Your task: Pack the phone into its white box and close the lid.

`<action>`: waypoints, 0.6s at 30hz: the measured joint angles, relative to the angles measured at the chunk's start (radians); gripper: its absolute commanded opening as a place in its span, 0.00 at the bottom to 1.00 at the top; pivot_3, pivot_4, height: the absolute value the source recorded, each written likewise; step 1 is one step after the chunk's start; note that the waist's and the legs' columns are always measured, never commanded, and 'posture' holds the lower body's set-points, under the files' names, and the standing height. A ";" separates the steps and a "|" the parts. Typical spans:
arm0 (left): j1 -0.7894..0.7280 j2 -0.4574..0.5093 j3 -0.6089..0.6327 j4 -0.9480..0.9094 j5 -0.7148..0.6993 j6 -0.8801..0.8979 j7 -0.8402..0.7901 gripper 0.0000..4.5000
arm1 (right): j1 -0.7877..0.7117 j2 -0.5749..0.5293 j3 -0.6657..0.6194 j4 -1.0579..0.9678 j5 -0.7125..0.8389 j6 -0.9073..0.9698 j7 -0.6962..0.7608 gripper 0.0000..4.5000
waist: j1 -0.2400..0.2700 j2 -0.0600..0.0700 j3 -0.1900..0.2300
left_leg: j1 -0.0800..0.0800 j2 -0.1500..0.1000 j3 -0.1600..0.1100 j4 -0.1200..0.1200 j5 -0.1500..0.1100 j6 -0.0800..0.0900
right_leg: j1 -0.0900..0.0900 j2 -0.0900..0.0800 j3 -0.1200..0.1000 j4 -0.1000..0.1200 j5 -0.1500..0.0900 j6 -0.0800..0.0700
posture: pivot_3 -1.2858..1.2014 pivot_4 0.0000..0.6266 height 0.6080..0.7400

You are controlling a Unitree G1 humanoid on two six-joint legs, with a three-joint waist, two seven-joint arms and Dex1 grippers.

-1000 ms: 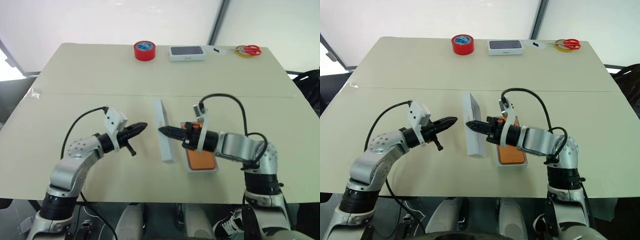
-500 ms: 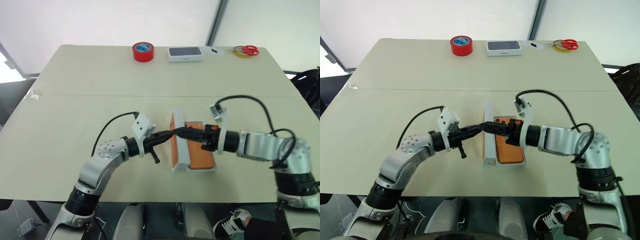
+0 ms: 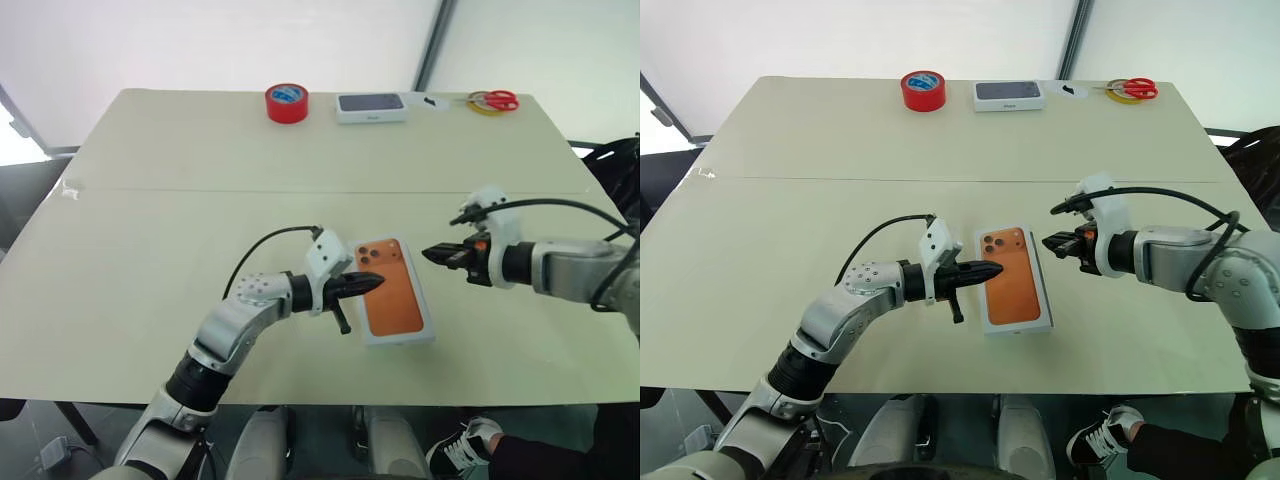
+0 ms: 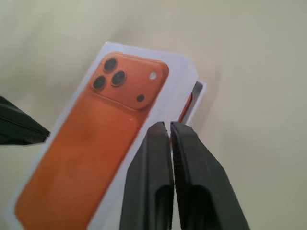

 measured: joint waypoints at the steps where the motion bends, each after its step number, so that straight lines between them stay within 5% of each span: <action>1: 0.000 -0.002 0.000 0.000 0.001 0.000 0.002 0.00 | 0.000 -0.001 0.006 -0.004 -0.041 -0.013 0.026 0.01 | 0.000 0.000 0.000 | 0.000 0.000 0.000 0.000 0.000 0.000 | 0.000 0.000 0.000 0.000 0.000 0.000 | 0.52 0.24 0.98; 6: 0.004 0.042 0.032 -0.036 0.001 0.023 0.014 0.00 | 0.027 -0.007 0.036 -0.029 -0.224 -0.063 0.128 0.01 | 0.000 0.000 0.000 | 0.000 0.000 0.000 0.000 0.000 0.000 | 0.000 0.000 0.000 0.000 0.000 0.000 | 0.52 0.24 0.98; 12: 0.049 0.204 0.102 -0.066 0.011 0.081 0.007 0.00 | 0.081 -0.004 0.077 -0.030 -0.392 -0.094 0.214 0.01 | 0.002 0.000 0.000 | 0.000 0.000 0.000 0.000 0.000 0.000 | -0.001 0.000 0.000 0.001 -0.001 -0.002 | 0.52 0.24 0.98; 18: 0.027 0.197 0.020 -0.046 0.049 0.104 -0.020 0.00 | 0.082 0.012 0.077 -0.041 -0.480 -0.108 0.278 0.01 | 0.003 0.000 0.000 | -0.001 -0.003 0.000 0.001 0.000 0.000 | 0.000 -0.003 0.000 0.000 -0.001 -0.001 | 0.52 0.24 0.98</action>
